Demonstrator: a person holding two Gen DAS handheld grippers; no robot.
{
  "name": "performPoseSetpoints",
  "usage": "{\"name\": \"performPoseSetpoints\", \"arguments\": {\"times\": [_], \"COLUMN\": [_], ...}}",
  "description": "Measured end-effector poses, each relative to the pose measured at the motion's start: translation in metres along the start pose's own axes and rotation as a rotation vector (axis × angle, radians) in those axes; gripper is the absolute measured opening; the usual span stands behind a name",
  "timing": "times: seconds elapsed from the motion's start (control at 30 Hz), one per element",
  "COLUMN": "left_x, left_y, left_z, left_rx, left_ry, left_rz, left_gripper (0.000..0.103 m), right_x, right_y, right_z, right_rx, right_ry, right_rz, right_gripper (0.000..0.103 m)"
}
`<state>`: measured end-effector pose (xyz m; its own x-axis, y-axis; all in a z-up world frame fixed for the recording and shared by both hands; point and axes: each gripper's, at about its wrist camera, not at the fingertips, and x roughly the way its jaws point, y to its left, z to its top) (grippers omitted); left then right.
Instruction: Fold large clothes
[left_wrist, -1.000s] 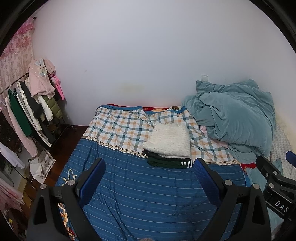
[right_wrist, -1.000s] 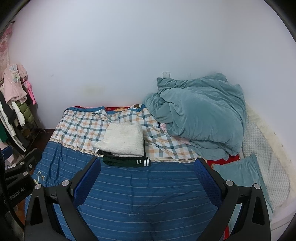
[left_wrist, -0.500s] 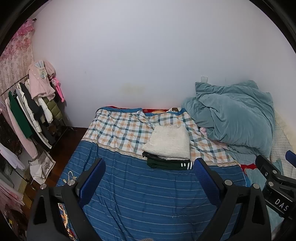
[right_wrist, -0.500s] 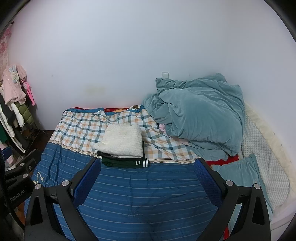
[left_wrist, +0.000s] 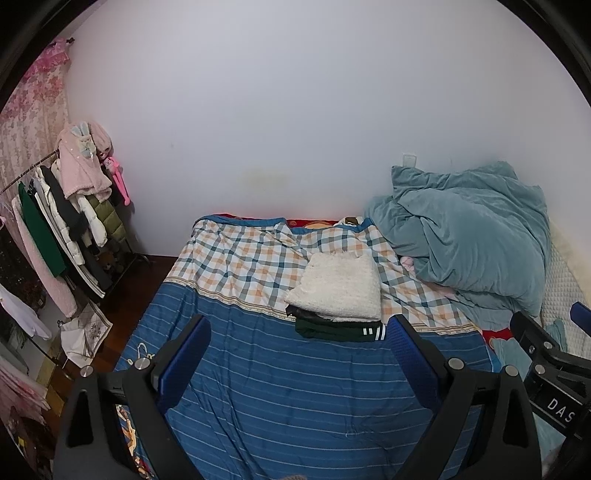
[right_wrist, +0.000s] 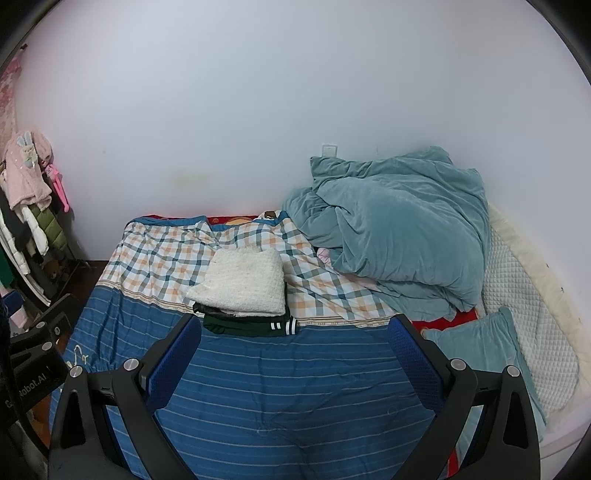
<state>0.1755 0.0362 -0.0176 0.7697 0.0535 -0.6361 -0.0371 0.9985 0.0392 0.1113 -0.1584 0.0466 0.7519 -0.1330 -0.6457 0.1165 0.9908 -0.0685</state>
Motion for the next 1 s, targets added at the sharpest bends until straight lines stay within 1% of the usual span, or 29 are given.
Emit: {"name": "performPoseSetpoints", "arguments": {"times": [1.0], "left_x": [-0.0039], "left_y": [0.0029], "left_z": [0.0053], "left_rx": [-0.004], "left_ry": [-0.011], "left_rz": [0.006], "left_gripper": [0.097], "right_x": [0.0000], "right_y": [0.0030], "right_z": [0.0043], "right_rx": [0.001], "right_ry": [-0.006], "right_rz": [0.001], "right_gripper": [0.102]}}
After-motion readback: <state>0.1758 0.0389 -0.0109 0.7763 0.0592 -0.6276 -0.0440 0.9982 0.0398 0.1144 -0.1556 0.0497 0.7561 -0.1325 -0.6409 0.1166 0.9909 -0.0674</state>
